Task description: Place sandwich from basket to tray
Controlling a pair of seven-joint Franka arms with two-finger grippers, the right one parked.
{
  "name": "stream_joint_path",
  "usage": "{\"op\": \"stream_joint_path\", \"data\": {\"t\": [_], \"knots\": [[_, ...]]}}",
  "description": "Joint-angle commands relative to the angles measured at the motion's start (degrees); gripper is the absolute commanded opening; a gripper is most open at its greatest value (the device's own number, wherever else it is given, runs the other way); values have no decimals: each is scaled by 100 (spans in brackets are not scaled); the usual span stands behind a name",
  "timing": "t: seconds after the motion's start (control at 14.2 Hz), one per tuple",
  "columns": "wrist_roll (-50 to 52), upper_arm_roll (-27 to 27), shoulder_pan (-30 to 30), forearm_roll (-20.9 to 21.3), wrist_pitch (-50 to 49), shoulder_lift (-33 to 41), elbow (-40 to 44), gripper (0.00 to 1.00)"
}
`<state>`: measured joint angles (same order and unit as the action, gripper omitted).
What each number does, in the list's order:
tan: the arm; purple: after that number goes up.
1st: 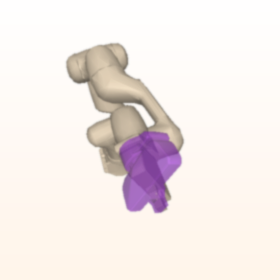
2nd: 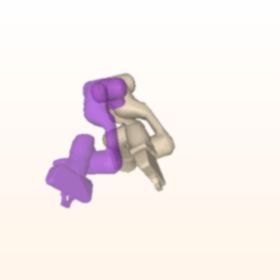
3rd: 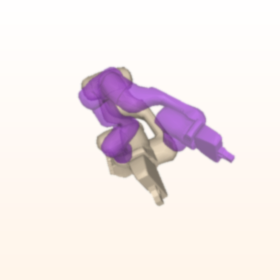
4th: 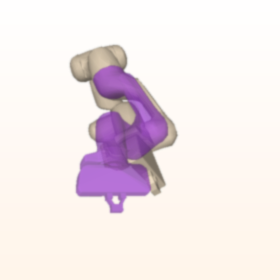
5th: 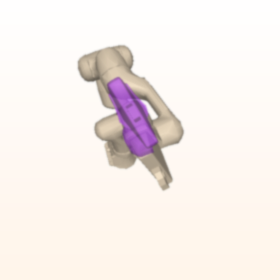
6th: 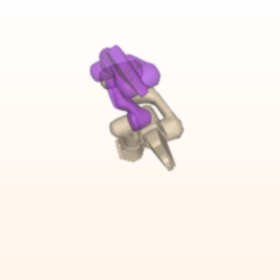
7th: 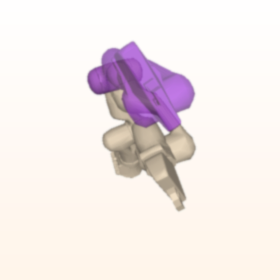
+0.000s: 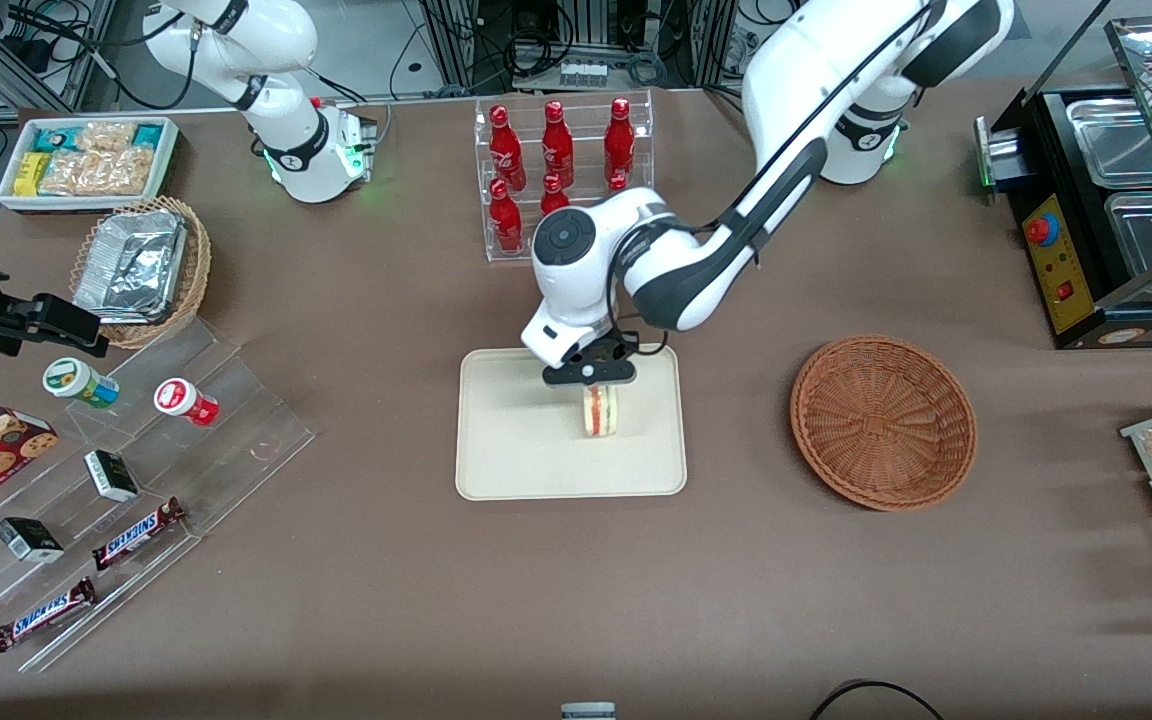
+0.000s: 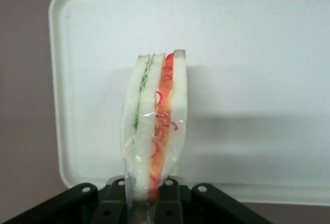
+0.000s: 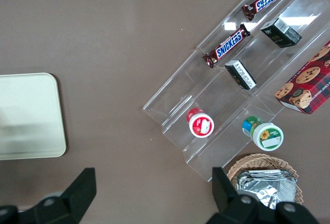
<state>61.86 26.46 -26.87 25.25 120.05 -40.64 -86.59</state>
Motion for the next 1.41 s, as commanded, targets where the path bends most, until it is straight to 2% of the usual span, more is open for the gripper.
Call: {"op": "stream_joint_path", "data": {"t": [0.0,0.21,0.28,0.35,0.42,0.56,0.85,0.99,1.34], "knots": [[89,-54,-116,182,254,-338,213,0],[107,-71,-195,436,343,-523,239,0],[107,-71,-187,437,343,-524,248,19],[80,-71,-161,428,335,-497,257,69],[89,-71,-134,437,326,-462,257,100],[141,-71,-117,323,134,-113,327,100],[266,-71,365,-361,-1287,1081,468,100],[177,-36,813,-739,-1947,1714,442,100],[-1840,-80,1754,-1373,-3785,3060,406,100]]}}
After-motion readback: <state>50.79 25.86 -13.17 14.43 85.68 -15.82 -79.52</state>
